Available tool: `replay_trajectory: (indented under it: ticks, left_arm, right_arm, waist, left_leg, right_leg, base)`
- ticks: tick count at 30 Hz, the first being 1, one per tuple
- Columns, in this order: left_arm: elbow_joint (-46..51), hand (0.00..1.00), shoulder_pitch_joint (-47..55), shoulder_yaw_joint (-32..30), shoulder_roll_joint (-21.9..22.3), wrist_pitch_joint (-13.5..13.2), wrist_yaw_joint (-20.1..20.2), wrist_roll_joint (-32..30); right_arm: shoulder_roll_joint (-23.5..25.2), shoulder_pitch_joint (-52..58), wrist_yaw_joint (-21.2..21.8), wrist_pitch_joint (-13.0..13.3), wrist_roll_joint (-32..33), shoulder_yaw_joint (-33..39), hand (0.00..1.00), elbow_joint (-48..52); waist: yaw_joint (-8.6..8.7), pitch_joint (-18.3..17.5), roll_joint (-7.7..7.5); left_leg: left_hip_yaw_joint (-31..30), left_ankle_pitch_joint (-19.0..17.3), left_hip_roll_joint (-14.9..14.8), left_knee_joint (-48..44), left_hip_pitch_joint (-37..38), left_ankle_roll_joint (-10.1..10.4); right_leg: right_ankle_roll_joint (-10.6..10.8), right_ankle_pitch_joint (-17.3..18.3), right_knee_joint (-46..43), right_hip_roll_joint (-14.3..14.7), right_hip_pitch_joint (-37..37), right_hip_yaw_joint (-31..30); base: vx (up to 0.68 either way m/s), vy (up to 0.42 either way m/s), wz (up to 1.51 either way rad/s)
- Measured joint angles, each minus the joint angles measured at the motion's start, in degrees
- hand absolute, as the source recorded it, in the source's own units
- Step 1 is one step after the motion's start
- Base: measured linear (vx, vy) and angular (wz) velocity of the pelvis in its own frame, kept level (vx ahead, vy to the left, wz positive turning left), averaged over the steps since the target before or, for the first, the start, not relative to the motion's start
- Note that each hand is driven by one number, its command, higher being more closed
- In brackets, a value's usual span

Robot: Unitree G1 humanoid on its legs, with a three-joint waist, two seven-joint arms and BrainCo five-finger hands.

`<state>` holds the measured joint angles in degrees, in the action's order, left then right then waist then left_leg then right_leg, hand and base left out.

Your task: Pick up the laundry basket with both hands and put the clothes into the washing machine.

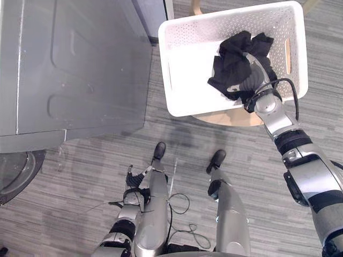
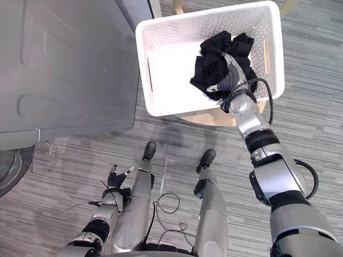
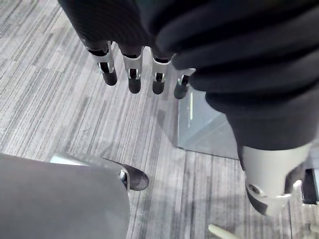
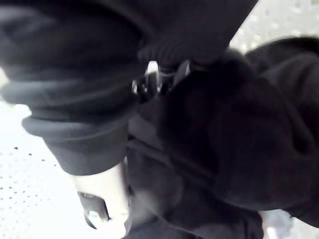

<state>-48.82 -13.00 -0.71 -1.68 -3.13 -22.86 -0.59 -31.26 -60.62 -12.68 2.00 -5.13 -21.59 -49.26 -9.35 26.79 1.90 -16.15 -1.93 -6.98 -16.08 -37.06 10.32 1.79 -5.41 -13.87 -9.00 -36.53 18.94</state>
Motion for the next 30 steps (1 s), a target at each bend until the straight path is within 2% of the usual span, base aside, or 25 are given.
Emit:
replay_trajectory:
  ticks: [4, 11, 17, 22, 25, 30]
  left_arm:
    - [3.24, 0.0, 0.44, 0.16, 0.76, 0.24, -0.96, 0.02]
    - [10.73, 0.0, 0.66, 0.91, 5.64, 0.13, -2.37, 0.16]
    - [11.51, 0.0, 0.68, 1.03, 5.91, 0.15, -2.36, 0.21]
    - [11.83, 0.0, 0.7, 0.49, 5.91, 0.18, -2.05, 0.52]
    - [12.0, 0.0, 0.78, 0.3, 5.91, 0.4, -2.0, 1.25]
    - [11.94, 0.0, 1.3, -0.87, 5.82, 0.72, -0.98, 2.22]
  right_arm:
    - [-0.64, -3.0, 0.03, 0.21, 0.02, 1.6, 0.0, -0.01]
    - [-3.67, -9.72, -2.22, 0.35, 0.04, 2.68, 0.0, 0.27]
    - [-4.43, -9.84, -2.06, 0.33, -1.94, 1.06, 0.0, 2.19]
    - [-4.57, -9.19, 2.02, 0.51, -2.27, -2.47, 0.0, 4.02]
    - [-3.24, -8.52, 2.91, 0.62, -2.26, -3.14, 0.0, 4.05]
    - [-0.23, -1.03, 3.43, 0.54, -2.3, -5.29, 0.0, 2.58]
  waist:
    - [0.16, 0.0, 0.01]
    - [-0.42, 0.02, 0.05]
    - [-0.66, 0.01, 0.03]
    - [-0.72, -0.06, -0.09]
    - [-0.86, -0.23, -0.42]
    - [-1.14, -1.28, -2.36]
  left_leg:
    - [-0.07, 0.66, 0.04, 1.27, -1.62, 0.08]
    - [-0.66, 2.12, 0.11, 2.04, -6.82, 0.33]
    - [-1.17, 2.36, -0.07, 1.09, -8.38, 0.42]
    - [-1.73, 2.37, -0.06, 0.81, -8.42, 0.43]
    - [-2.06, 2.58, -0.07, 0.38, -7.93, 0.77]
    - [-2.21, 2.63, -0.14, 1.45, -3.84, 0.72]
  right_leg:
    - [0.02, 0.03, -0.44, -0.3, -2.11, 0.2]
    - [-0.37, 1.38, -4.16, -2.1, -7.91, 1.83]
    - [-0.71, 2.55, -6.33, -2.42, -9.35, 2.69]
    - [-1.07, 3.58, -8.09, -2.78, -9.48, 3.33]
    - [-1.13, 3.71, -8.26, -2.67, -8.73, 3.75]
    - [-0.91, 3.87, -7.04, -2.28, -4.36, 4.07]
  base:
    - [-0.02, -0.021, 0.03]
    - [-0.02, -0.014, 0.12]
    - [0.03, -0.018, 0.06]
    - [0.05, -0.02, 0.08]
    - [0.07, -0.023, 0.06]
    - [0.07, -0.019, 0.07]
